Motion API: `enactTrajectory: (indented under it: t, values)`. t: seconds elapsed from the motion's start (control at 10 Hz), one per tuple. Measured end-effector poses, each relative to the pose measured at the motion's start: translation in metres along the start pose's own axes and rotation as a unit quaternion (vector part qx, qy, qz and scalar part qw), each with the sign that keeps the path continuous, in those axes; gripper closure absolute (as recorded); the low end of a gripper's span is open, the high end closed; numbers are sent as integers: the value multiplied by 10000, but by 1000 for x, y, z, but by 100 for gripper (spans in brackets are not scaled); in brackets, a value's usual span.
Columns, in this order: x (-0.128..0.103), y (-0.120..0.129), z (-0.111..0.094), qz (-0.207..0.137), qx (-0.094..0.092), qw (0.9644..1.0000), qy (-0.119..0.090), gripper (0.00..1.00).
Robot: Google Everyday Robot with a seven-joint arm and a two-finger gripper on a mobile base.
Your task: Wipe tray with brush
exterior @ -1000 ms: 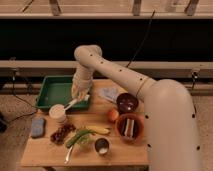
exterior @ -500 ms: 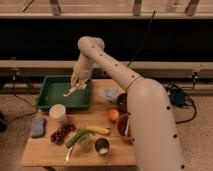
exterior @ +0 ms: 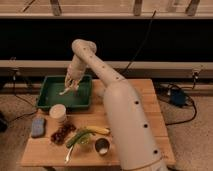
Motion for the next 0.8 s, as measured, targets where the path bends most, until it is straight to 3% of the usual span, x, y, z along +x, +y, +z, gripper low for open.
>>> enactTrajectory:
  t: [0.3,0.5,0.8]
  values:
    - [15,3,20,74,-56,9999,-65,100]
    - [24,6,23,89,-74,9999,-61,100]
    - [24,-19,27,-127,-73,9999,-86,100]
